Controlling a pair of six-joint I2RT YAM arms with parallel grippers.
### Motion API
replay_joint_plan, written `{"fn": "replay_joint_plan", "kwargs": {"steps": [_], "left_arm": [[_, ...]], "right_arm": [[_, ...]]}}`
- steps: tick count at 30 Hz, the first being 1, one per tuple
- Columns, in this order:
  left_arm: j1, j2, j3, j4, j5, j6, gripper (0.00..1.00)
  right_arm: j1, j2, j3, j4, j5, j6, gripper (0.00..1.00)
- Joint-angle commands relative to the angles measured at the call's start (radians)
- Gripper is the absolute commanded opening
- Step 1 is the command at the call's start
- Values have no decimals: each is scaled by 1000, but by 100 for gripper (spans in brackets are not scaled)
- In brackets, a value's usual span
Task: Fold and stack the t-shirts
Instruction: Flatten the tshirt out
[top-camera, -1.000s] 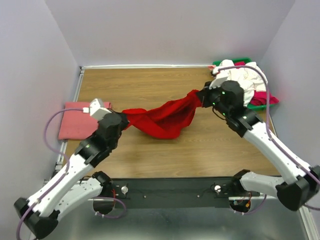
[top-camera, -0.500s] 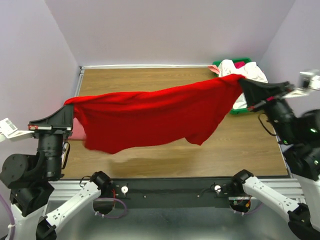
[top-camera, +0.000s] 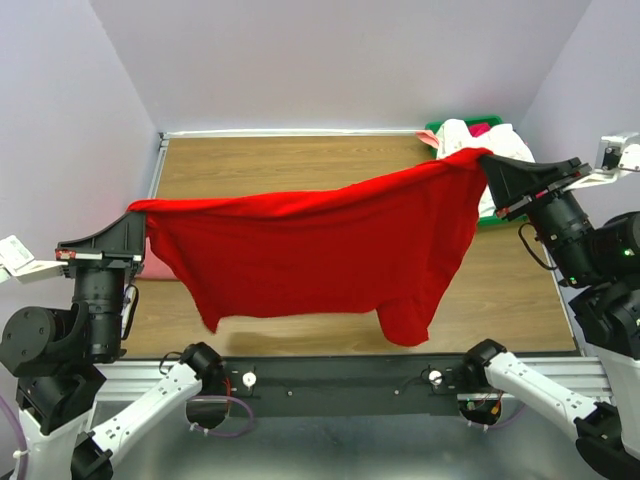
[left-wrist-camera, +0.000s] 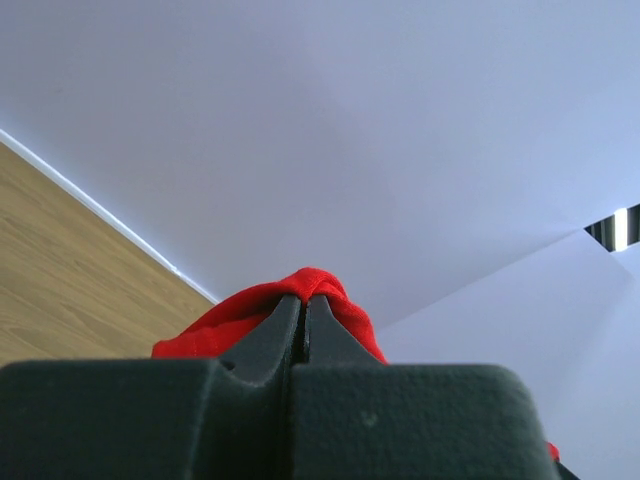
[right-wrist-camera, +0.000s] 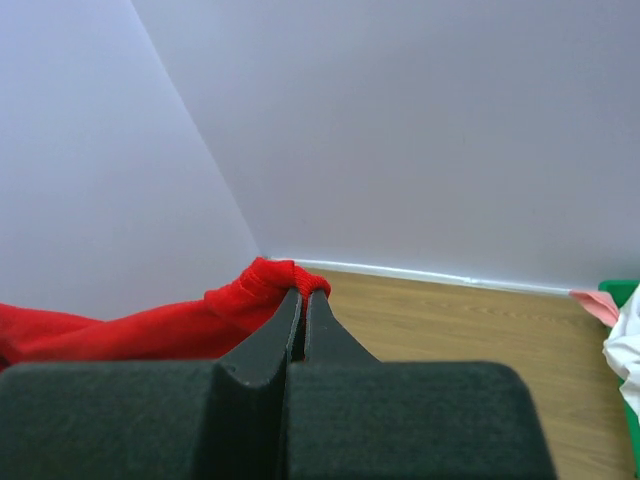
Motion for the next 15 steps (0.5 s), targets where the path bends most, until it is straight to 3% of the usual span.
{"fn": "replay_joint_plan", "kwargs": {"steps": [1,15], "left_arm": [[7,6,37,-14,-8,-6,0],[31,13,84,25,210,55,0]], "right_arm": [[1,-36,-10,-15,13,7,0],[1,-142,9,-56,-86,63,0]]}}
